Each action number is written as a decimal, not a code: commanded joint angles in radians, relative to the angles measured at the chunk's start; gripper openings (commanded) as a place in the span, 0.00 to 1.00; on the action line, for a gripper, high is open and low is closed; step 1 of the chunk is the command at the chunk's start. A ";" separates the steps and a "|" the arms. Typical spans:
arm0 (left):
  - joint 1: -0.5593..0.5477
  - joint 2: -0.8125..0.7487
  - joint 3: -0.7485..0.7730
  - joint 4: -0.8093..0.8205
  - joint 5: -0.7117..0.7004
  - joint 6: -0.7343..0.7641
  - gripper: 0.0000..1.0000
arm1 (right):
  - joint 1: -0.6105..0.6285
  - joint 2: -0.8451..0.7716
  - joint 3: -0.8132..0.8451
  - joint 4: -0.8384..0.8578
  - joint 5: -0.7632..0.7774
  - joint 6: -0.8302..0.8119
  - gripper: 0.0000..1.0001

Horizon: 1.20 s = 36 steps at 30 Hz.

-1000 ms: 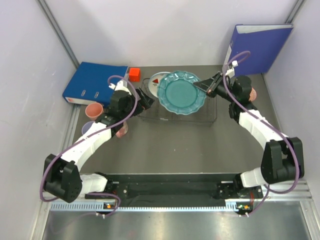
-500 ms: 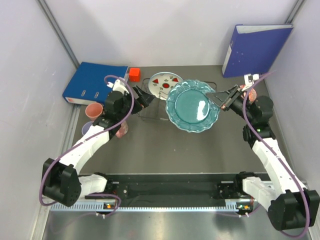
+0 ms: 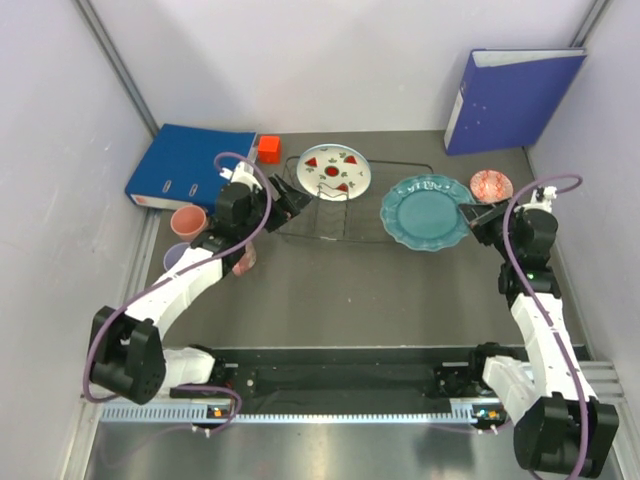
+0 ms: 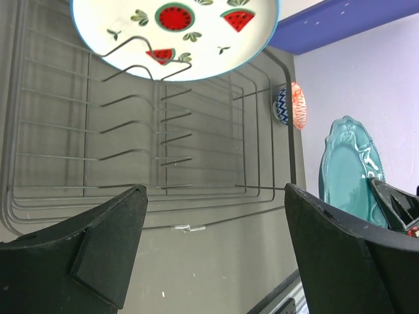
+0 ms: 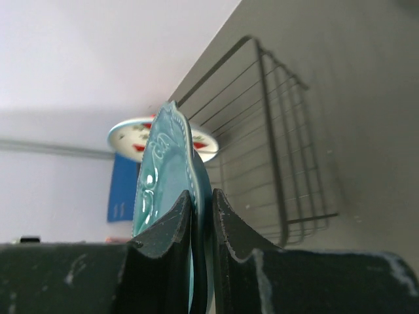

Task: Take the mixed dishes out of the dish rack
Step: Pick up the plate from the dish rack.

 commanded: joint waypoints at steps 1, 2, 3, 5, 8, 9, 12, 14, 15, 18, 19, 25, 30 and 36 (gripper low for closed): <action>0.000 0.017 0.014 0.082 0.055 -0.031 0.90 | -0.015 -0.068 0.042 0.081 0.037 0.018 0.00; 0.000 0.022 0.028 0.094 0.074 -0.037 0.91 | -0.015 -0.073 0.032 0.081 0.035 0.014 0.00; -0.001 0.039 0.037 0.106 0.097 -0.041 0.91 | -0.013 -0.075 0.027 0.078 0.033 0.008 0.00; -0.017 0.063 0.073 0.143 0.177 -0.048 0.93 | -0.006 -0.076 0.025 0.075 0.026 -0.009 0.00; -0.075 0.132 0.136 0.192 0.292 -0.045 0.92 | 0.010 -0.069 0.033 0.082 0.018 -0.025 0.00; -0.095 0.166 0.156 0.188 0.304 -0.044 0.91 | 0.013 -0.067 0.038 0.081 0.018 -0.037 0.00; -0.173 0.204 0.204 0.163 0.280 -0.013 0.87 | 0.028 -0.061 0.050 0.082 0.018 -0.057 0.00; -0.207 0.214 0.216 0.163 0.255 -0.008 0.86 | 0.039 -0.064 0.053 0.082 0.020 -0.064 0.00; -0.218 0.221 0.219 0.163 0.249 -0.007 0.86 | 0.042 -0.064 0.051 0.085 0.021 -0.072 0.00; -0.259 0.233 0.241 0.126 0.206 0.013 0.84 | 0.056 -0.064 0.045 0.096 0.018 -0.077 0.00; -0.270 0.240 0.250 0.113 0.194 0.031 0.84 | 0.060 -0.056 0.041 0.102 0.015 -0.077 0.00; -0.333 0.301 0.265 0.096 0.155 0.042 0.82 | 0.080 -0.030 0.031 0.147 -0.010 -0.066 0.00; -0.345 0.371 0.290 0.089 0.160 0.033 0.81 | 0.100 -0.029 0.038 0.154 -0.016 -0.075 0.00; -0.356 0.402 0.310 0.132 0.188 0.018 0.60 | 0.131 -0.015 0.025 0.179 -0.036 -0.074 0.00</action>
